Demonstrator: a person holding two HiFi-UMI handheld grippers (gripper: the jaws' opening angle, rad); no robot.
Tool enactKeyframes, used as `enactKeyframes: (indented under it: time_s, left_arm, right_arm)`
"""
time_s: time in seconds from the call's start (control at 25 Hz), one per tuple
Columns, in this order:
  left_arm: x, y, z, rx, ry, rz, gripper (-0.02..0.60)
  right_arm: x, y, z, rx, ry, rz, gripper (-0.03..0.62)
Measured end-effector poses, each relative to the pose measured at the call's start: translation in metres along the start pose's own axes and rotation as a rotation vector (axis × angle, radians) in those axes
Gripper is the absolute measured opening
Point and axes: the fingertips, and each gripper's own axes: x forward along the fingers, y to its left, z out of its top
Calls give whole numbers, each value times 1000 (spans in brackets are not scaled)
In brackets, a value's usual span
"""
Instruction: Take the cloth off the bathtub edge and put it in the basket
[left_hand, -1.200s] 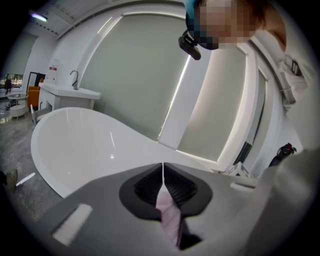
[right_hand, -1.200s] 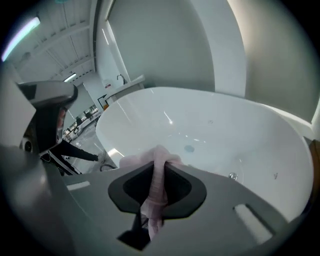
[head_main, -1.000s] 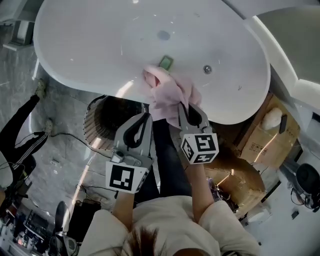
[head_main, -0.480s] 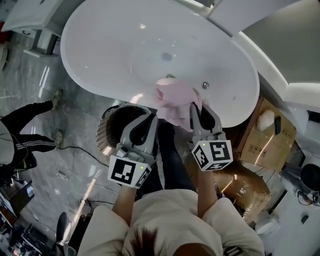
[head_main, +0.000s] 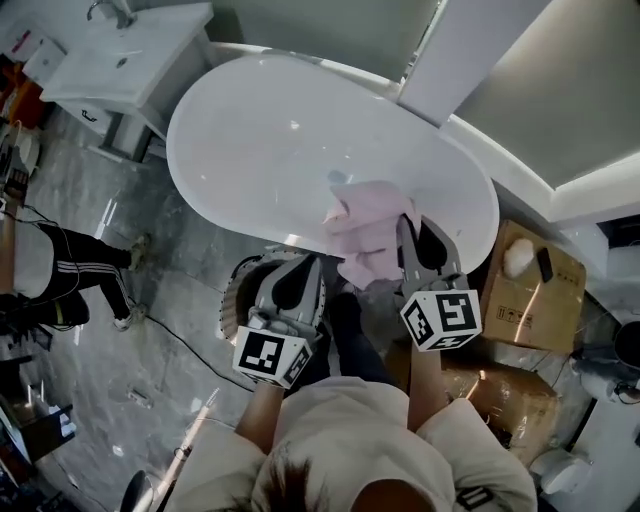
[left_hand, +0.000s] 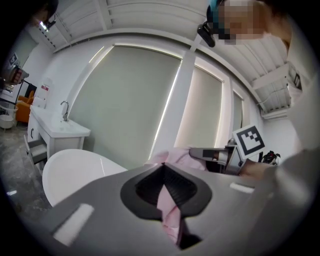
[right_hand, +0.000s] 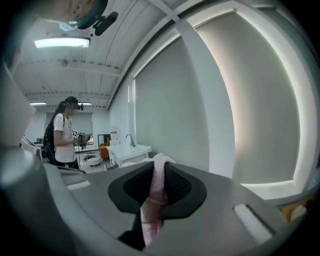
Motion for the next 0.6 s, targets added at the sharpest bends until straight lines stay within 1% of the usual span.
enactKeyframes:
  time_s: [0.2, 0.4, 0.6]
  left_arm:
    - [-32, -14, 27, 47, -50, -43, 2]
    - [-58, -28, 35, 70, -66, -66, 2]
    - [-78, -47, 42, 86, -80, -85, 2]
  right_arm:
    - [-30, 27, 47, -31, -94, -21, 41]
    - [-67, 44, 81, -49, -166, -35, 41]
    - [-102, 50, 111, -57, -219, -52, 41]
